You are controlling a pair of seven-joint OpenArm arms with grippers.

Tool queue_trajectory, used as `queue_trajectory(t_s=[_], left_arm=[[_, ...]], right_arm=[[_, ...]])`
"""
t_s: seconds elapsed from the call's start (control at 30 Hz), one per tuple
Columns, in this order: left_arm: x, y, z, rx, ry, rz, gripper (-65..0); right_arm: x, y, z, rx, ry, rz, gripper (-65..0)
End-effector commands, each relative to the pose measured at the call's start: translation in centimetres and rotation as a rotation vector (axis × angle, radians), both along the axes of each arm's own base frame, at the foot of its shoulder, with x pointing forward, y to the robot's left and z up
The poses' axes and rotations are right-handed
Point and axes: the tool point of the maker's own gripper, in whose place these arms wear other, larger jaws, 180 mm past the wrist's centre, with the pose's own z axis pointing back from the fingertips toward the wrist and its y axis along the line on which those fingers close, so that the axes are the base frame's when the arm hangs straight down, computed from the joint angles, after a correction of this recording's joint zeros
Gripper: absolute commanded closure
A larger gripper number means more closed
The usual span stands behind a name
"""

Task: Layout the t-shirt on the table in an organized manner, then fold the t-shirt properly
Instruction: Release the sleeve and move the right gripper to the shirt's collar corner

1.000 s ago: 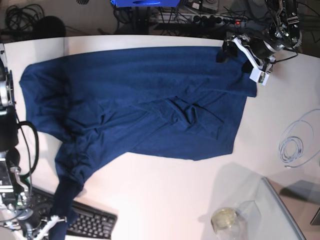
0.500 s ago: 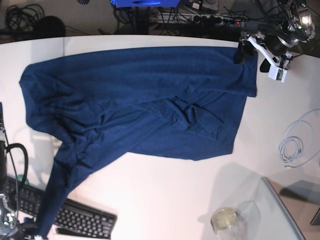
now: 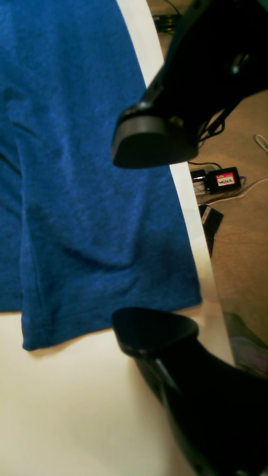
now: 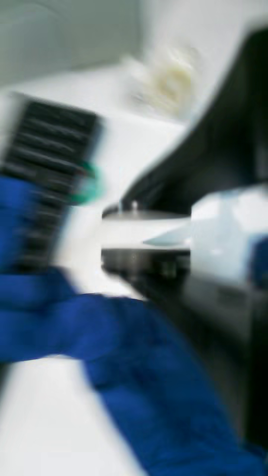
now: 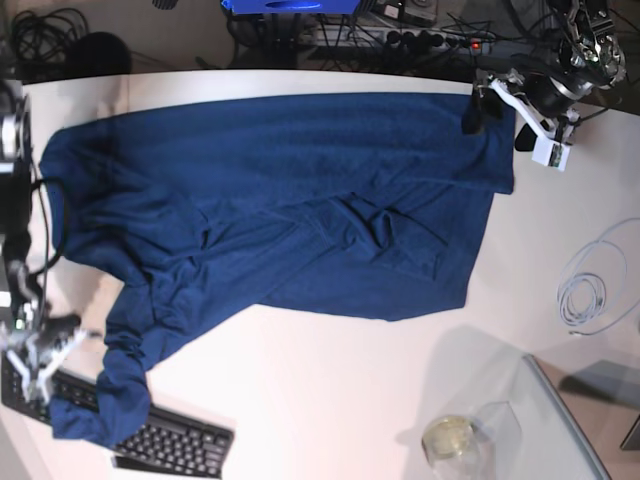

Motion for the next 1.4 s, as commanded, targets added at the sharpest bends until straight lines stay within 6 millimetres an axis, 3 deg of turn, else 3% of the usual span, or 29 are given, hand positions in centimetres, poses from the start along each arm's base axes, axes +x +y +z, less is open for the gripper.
queue_trajectory(t_s=[0.0, 0.07, 0.17, 0.27, 0.5, 0.67, 0.97, 1.27, 1.37], left_arm=[[1.2, 0.3, 1.1, 0.002, -0.05, -0.002, -55.6], [1.9, -0.2, 1.2, -0.012, -0.067, 0.007, -55.6], [2.6, -0.5, 1.3, -0.022, -0.08, 0.012, -55.6], [2.9, -1.0, 0.8, -0.047, -0.078, 0.03, -55.6], [2.6, -2.9, -0.7, -0.087, -0.037, -0.01, -55.6], [1.8, -2.7, -2.3, -0.103, 0.008, 0.017, -55.6], [0.5, -2.3, -3.5, -0.111, 0.053, 0.033, -55.6], [0.5, -2.4, -3.3, -0.111, 0.051, 0.026, -55.6], [0.6, -2.4, -2.3, -0.092, 0.025, 0.011, -55.6]], right_arm=[[1.1, -0.9, 2.4, 0.004, -0.074, -0.02, 0.0], [-1.0, -1.3, 0.9, 0.025, -0.034, -0.052, -1.8], [-3.8, -0.4, -2.3, 0.059, 0.031, -0.065, -0.2], [-5.6, 0.0, -4.2, 0.066, 0.078, -0.065, -0.2], [-8.1, 0.5, -7.3, 0.089, 0.165, -0.084, -0.2], [-9.7, 0.3, -8.7, 0.096, 0.205, -0.101, -0.2], [-12.1, -4.7, -8.5, 0.138, 0.175, -0.274, -0.2], [-12.0, -6.9, -7.6, 0.086, 0.122, -0.357, 0.0], [-11.3, -7.2, -6.6, 0.072, 0.09, -0.365, 0.0]])
